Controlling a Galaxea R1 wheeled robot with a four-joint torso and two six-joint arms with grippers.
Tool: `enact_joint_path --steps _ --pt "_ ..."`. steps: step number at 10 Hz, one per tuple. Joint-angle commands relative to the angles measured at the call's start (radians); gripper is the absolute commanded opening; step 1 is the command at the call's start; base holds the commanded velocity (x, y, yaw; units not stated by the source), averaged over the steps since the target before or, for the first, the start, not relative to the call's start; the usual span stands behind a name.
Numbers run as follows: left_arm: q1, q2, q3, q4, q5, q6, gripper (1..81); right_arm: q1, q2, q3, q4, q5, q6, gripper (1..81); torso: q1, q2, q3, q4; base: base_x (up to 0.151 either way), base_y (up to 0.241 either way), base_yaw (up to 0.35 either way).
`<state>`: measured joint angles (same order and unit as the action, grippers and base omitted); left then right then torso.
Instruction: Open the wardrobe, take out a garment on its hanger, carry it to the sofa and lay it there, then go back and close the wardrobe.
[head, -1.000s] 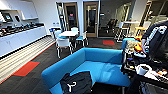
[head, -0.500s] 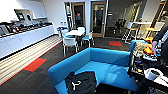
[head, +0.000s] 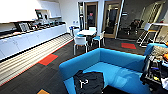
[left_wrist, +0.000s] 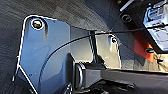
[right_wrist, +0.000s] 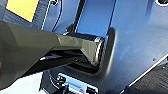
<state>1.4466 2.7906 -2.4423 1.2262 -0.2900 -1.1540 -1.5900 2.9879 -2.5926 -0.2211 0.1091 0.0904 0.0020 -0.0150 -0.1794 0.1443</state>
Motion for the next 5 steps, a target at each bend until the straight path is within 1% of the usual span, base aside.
enact_joint_path --steps 1,3,5 --pt "-0.036 -0.012 0.000 0.006 0.018 -0.001 81.1 0.020 0.010 -0.001 -0.003 -0.057 0.000 81.1 0.000 0.000 0.000 0.000 0.000 0.000 0.335" --pt "-0.036 -0.003 -0.003 0.009 0.029 0.000 81.1 0.020 0.012 -0.007 0.002 -0.058 0.000 81.1 0.000 0.000 0.000 0.000 0.000 0.000 0.337" --pt "-0.031 0.006 -0.037 0.009 0.029 -0.001 81.1 0.020 0.012 -0.010 0.003 -0.060 0.000 81.1 0.000 0.000 0.000 0.000 0.000 0.000 0.337"
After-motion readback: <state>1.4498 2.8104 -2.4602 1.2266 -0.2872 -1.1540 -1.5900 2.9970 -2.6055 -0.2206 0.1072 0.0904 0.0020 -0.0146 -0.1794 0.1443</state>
